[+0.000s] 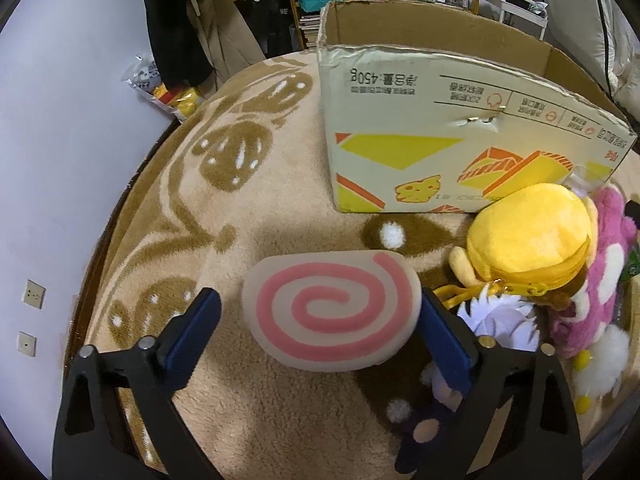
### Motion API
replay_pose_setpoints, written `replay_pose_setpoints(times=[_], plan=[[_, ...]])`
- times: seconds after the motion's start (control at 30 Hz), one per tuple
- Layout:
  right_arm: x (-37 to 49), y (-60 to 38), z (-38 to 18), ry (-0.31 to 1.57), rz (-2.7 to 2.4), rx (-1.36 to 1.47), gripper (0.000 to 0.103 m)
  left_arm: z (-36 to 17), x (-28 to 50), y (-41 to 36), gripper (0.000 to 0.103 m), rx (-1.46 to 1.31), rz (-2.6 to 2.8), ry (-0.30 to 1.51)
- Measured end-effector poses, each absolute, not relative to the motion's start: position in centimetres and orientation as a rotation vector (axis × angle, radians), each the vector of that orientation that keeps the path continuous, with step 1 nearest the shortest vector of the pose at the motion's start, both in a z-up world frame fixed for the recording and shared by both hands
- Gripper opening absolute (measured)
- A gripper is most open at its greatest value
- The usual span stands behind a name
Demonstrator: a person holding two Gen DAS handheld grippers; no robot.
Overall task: Organize soft objects
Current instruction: 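Grasp the pink swirl cushion with the left tool while the right tool grasps the green packet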
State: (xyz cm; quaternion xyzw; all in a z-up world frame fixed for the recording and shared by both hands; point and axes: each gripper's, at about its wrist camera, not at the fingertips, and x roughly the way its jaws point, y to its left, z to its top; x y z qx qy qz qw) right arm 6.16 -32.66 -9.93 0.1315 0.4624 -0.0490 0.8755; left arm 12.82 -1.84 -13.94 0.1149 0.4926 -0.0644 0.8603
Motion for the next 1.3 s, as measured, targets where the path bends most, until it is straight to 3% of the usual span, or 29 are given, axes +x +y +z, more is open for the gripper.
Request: replay_pose_setpoints(times=[0.17,0.3,0.43,0.7,0.83,1.03,1.3], plan=[[5.9,-32.8,-9.9,0.969,-0.085,0.286,0.068,-14.1,12.8,-2.0,0.08,0.208,-0.173,1.053],[5.7,-32.9,-10.1,0.976,-0.067,0.304,0.068,-14.0,12.9,-1.6,0.077,0.168,-0.173,1.054],[5.9,-33.0,-10.6,1.004,-0.039,0.328,0.053,-13.8,12.6,-1.8,0.069,0.182,-0.181,1.042],[5.6,-32.9,-10.9,1.027,-0.013,0.332,0.05,-13.2,12.0,-2.0,0.057,0.177,-0.206,1.032],[5.4,-33.1,-11.1,1.043,-0.006,0.336,0.049,-12.9,11.8,-2.0,0.053,0.174,-0.21,1.029],[5.8,-32.3,-11.2,1.055,0.025,0.309,0.036,-12.7,11.4,-2.3,0.048,0.183,-0.222,1.02],[5.8,-31.8,-10.8,1.035,0.035,0.277,0.032,-11.8,10.7,-2.2,0.045,0.178,-0.22,0.994]])
